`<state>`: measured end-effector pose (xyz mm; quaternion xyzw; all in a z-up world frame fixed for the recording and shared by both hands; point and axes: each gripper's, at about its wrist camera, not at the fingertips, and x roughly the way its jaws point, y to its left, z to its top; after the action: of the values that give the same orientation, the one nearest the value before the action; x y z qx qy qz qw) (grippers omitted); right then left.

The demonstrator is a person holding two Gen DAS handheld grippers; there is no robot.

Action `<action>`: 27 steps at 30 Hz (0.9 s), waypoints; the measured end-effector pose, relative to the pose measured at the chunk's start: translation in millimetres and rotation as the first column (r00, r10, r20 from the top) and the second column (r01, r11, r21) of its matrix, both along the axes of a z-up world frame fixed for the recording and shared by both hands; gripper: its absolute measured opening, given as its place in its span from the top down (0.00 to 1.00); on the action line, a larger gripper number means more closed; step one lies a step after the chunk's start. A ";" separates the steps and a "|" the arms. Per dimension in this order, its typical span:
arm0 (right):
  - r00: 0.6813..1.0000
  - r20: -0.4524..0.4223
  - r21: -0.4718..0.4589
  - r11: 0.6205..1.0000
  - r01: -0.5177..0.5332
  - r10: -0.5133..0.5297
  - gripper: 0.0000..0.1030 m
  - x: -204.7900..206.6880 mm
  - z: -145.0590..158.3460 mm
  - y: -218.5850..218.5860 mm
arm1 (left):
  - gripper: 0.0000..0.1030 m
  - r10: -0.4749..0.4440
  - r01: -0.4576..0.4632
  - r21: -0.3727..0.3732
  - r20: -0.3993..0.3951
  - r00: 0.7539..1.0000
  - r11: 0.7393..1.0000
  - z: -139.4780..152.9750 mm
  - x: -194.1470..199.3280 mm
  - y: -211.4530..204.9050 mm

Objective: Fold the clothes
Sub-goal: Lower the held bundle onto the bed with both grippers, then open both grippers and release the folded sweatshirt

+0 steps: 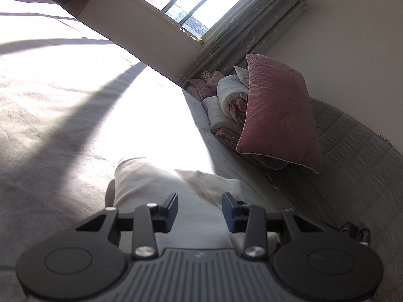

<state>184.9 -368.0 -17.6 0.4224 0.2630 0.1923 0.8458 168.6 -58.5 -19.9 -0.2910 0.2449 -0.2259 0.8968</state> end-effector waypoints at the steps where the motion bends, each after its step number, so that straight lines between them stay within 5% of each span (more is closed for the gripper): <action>1: 1.000 -0.002 0.009 1.000 0.000 0.000 0.76 0.6 -0.9 -3.2 | 0.69 -0.001 0.001 -0.002 0.003 1.000 1.000 -2.5 2.9 -0.1; 7: 0.998 -0.066 -0.006 1.000 -0.017 0.017 0.76 4.7 -9.6 -17.4 | 0.76 -0.077 0.077 0.005 0.003 0.997 0.997 -26.6 14.5 -15.4; 16: 0.995 -0.062 -0.267 0.959 -0.095 0.081 0.78 -2.5 6.5 -9.2 | 0.77 -0.168 0.162 0.091 0.071 0.983 0.983 -36.5 7.3 -23.8; 20: 0.997 0.021 -0.446 0.893 -0.055 0.072 0.68 -16.6 23.1 11.8 | 0.75 -0.189 0.182 0.090 0.087 0.978 0.979 -38.8 6.0 -23.6; 24: 0.983 0.183 -0.597 0.795 0.107 0.005 0.66 -29.1 34.2 30.4 | 0.75 -0.220 0.212 0.091 0.095 0.971 0.973 -38.8 5.1 -23.7; 27: 0.963 0.270 -0.578 0.799 0.163 -0.001 0.66 -30.8 30.1 32.2 | 0.74 -0.240 0.230 0.101 0.096 0.966 0.968 -38.1 4.7 -25.1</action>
<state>154.1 -335.8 12.6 0.1182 0.1797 0.1156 0.9697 173.2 -83.5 -58.0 -0.2072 0.2388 -0.3350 0.8876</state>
